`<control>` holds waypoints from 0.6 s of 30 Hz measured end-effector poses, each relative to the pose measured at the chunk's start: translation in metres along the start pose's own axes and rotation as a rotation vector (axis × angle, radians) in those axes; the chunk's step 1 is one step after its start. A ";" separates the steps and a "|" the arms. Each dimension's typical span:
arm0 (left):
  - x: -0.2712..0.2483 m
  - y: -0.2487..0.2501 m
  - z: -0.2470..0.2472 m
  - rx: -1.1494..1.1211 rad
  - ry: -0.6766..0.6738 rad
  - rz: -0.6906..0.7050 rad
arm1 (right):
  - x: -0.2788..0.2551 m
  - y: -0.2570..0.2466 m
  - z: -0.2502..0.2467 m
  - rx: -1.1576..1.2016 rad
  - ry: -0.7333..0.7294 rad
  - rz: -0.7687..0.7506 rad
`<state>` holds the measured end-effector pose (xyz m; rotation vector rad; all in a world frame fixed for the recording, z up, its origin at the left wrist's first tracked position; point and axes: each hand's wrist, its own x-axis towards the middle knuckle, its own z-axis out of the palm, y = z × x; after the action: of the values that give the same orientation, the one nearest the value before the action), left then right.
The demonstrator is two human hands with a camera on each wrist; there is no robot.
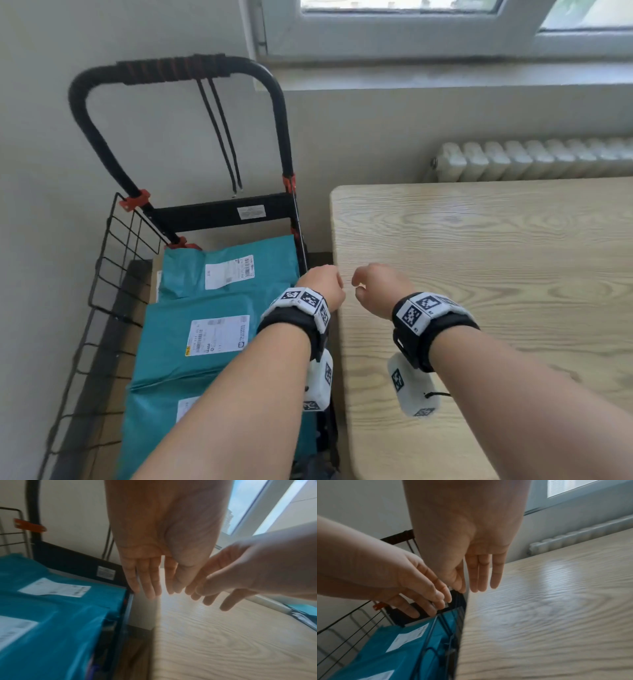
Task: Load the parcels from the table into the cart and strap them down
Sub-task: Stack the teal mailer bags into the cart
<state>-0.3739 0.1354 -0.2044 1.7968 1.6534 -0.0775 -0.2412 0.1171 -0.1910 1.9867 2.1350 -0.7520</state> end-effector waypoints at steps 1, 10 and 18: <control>0.000 0.013 0.004 0.000 -0.002 0.009 | -0.007 0.012 -0.004 0.010 0.008 0.009; -0.015 0.130 0.049 0.118 0.000 0.103 | -0.081 0.123 -0.034 0.070 0.069 0.147; -0.031 0.247 0.103 0.182 -0.024 0.208 | -0.152 0.236 -0.060 0.120 0.125 0.267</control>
<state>-0.1165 0.0670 -0.1612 2.0871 1.4731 -0.1595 0.0195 0.0093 -0.1380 2.3773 1.8689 -0.7427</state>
